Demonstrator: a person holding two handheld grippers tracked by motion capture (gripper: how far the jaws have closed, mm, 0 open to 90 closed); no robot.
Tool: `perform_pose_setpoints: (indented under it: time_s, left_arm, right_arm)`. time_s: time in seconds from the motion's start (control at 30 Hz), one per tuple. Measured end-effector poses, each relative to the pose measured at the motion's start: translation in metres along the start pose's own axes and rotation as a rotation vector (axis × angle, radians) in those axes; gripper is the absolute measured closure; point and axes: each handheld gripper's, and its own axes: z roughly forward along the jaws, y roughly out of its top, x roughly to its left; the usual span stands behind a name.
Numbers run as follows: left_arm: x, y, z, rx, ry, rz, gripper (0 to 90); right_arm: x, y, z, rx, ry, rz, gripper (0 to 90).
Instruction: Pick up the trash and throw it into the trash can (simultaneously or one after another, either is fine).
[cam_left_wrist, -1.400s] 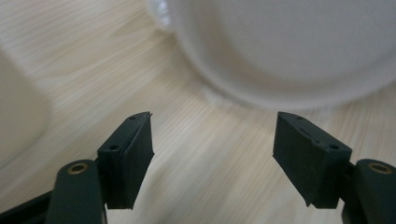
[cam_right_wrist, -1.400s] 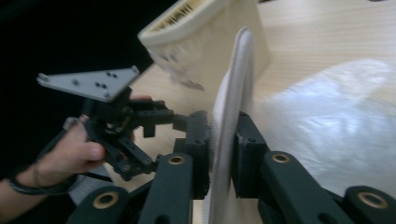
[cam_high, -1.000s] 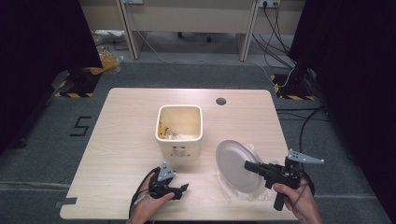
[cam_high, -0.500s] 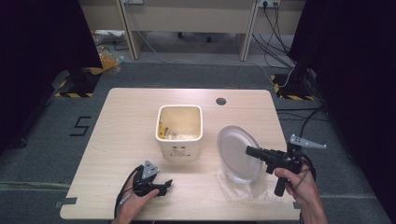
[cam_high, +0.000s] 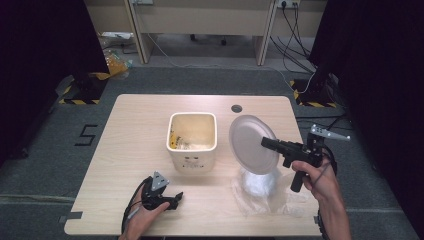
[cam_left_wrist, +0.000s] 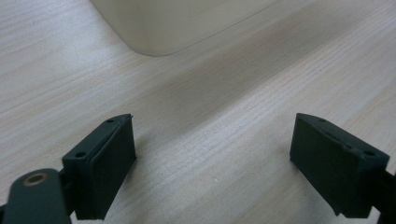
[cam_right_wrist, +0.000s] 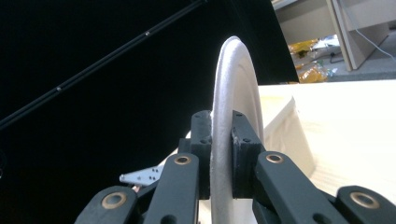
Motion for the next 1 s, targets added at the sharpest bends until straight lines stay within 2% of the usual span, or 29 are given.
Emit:
perform_pose_setpoints:
  time_s: [0.03,0.2,0.5,0.57,0.73,0.77,0.8,0.87,0.9,0.93,1.0]
  left_arm:
    - [0.0,0.0,0.0,0.0,0.0,0.0,13.1]
    - [0.0,0.0,0.0,-0.002,0.001,0.0,13.0]
    - [0.0,0.0,0.0,0.001,0.001,0.004,13.0]
    - [0.0,0.0,0.0,0.001,0.001,0.004,13.0]
    - [0.0,0.0,0.0,0.002,0.001,0.004,13.0]
    - [0.0,0.0,0.0,0.002,0.001,0.004,13.0]
    - [0.0,0.0,0.0,0.002,0.0,0.004,13.0]
    - [0.0,0.0,0.0,0.002,0.001,0.004,13.0]
    - [0.0,0.0,0.0,0.003,0.0,0.004,13.0]
    - [0.0,0.0,0.0,0.004,0.0,0.004,13.0]
    - [0.0,0.0,0.0,0.003,0.0,0.004,13.0]
  right_arm:
    - [0.001,0.007,0.006,-0.002,0.009,0.0,83.1]
    - [0.003,0.02,0.019,-0.002,0.017,-0.004,83.2]
    - [0.004,0.041,0.058,0.019,0.052,0.003,83.2]
    - [0.003,0.042,0.061,0.021,0.055,0.001,83.1]
    - [0.003,0.049,0.085,0.039,0.077,0.013,83.1]
    - [0.003,0.049,0.085,0.039,0.077,0.013,83.1]
    - [0.004,0.051,0.094,0.049,0.082,0.015,83.1]
    - [0.004,0.051,0.099,0.055,0.085,0.016,83.1]
    - [0.004,0.053,0.111,0.065,0.091,0.017,83.1]
    - [0.004,0.053,0.111,0.065,0.091,0.017,83.1]
    - [0.003,0.055,0.122,0.071,0.096,0.02,83.1]
